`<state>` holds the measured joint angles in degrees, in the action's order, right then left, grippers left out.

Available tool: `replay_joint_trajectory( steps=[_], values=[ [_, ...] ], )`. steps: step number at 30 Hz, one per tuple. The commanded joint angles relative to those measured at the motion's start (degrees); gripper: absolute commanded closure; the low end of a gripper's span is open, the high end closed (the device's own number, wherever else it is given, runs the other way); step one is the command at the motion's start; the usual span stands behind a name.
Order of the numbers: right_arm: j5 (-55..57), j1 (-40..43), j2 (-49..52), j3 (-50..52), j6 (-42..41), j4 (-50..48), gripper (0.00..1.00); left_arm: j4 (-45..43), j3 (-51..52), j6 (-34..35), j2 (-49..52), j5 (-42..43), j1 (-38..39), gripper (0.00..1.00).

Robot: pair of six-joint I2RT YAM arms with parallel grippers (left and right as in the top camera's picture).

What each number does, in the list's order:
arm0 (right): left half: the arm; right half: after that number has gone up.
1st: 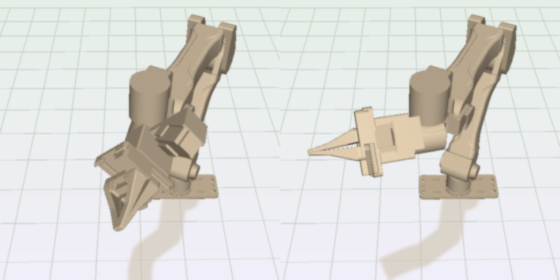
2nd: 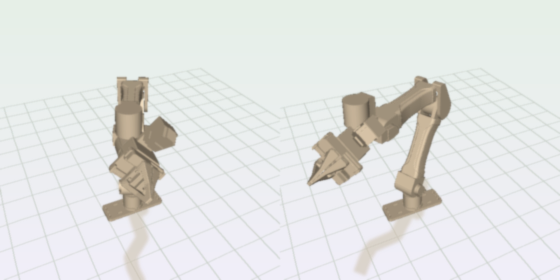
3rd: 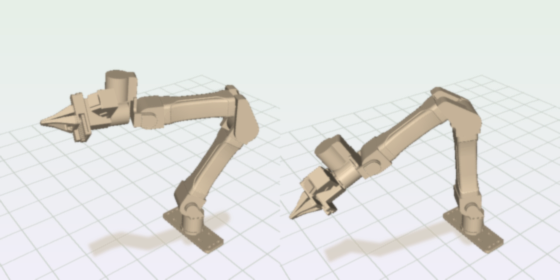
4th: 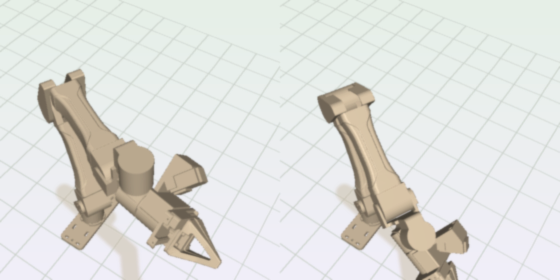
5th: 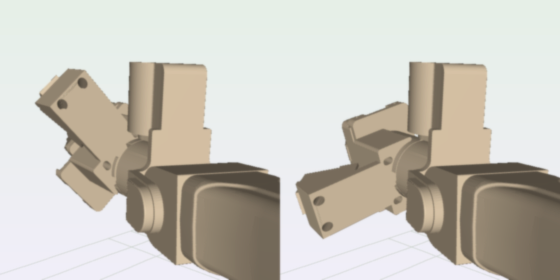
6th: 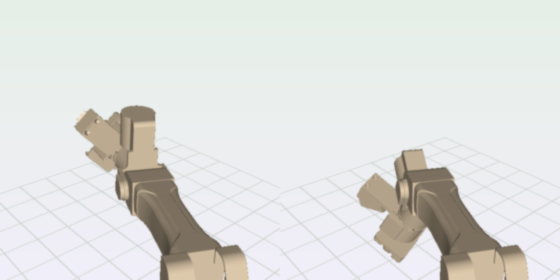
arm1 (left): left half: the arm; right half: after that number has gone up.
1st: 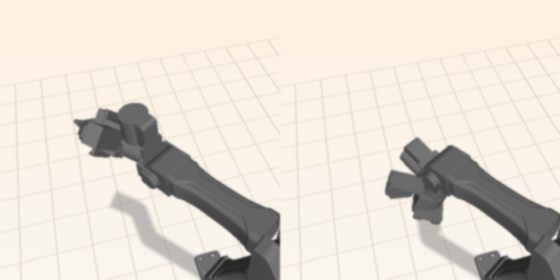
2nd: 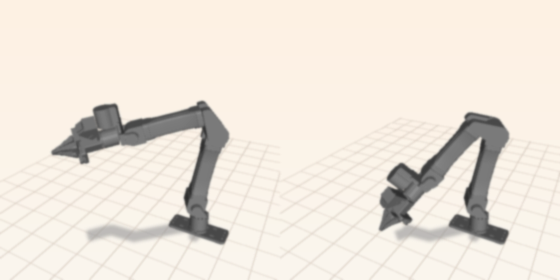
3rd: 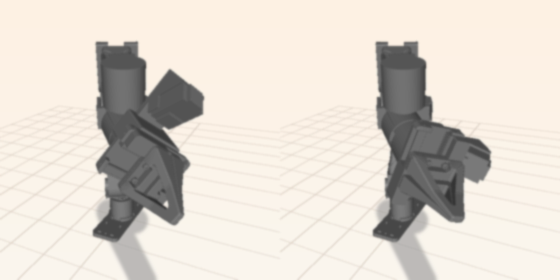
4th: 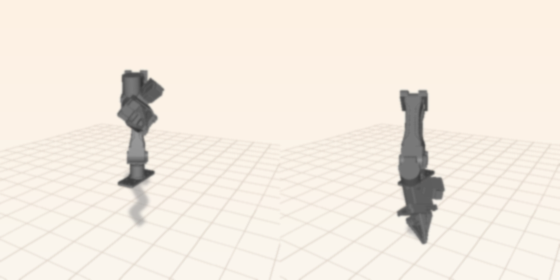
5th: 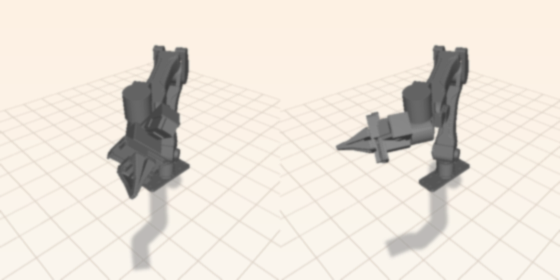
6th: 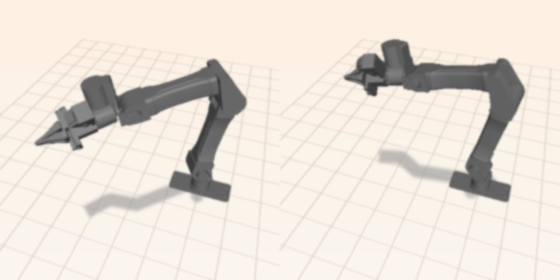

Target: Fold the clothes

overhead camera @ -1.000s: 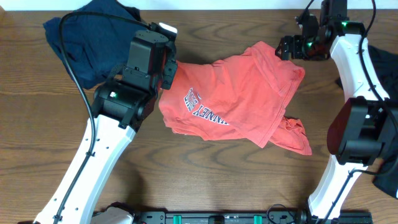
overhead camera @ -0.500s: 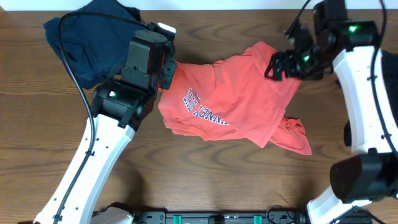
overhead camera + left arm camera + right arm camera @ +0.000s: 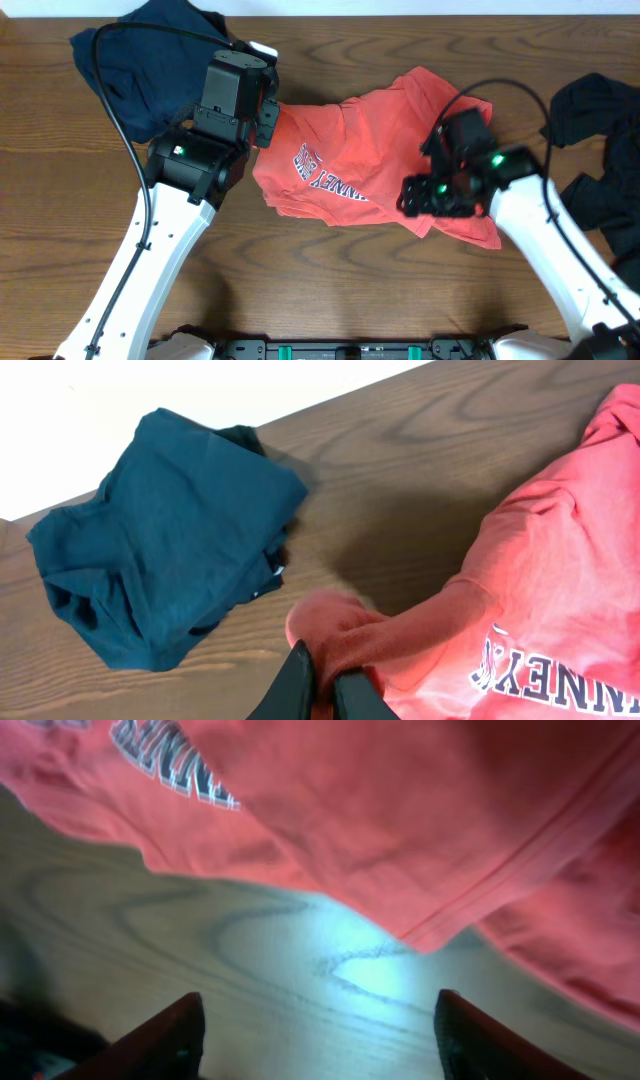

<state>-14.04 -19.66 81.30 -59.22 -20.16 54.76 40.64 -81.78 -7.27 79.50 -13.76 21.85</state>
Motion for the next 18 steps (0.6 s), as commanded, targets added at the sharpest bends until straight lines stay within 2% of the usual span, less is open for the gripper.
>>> replay_joint_trajectory(
  steps=[1,6,11,18],
  values=[
    [5.77,-3.48,-0.7,6.99,-10.4,-3.45,0.32,0.07,-0.2,0.96,-0.39,-0.85,-0.31,0.94],
    [11.87,-4.72,-0.5,14.49,-19.5,-8.35,0.36,0.46,-0.2,0.94,-0.39,-0.85,-0.31,0.94],
    [16.26,-4.63,-0.5,16.92,-21.16,-11.08,0.4,0.48,-0.2,0.96,-0.31,-0.85,-0.31,0.94],
    [16.44,-4.63,-0.5,20.7,-21.64,-18.38,0.46,0.96,-0.2,0.94,-0.02,-0.85,-0.31,0.94]
  ],
)
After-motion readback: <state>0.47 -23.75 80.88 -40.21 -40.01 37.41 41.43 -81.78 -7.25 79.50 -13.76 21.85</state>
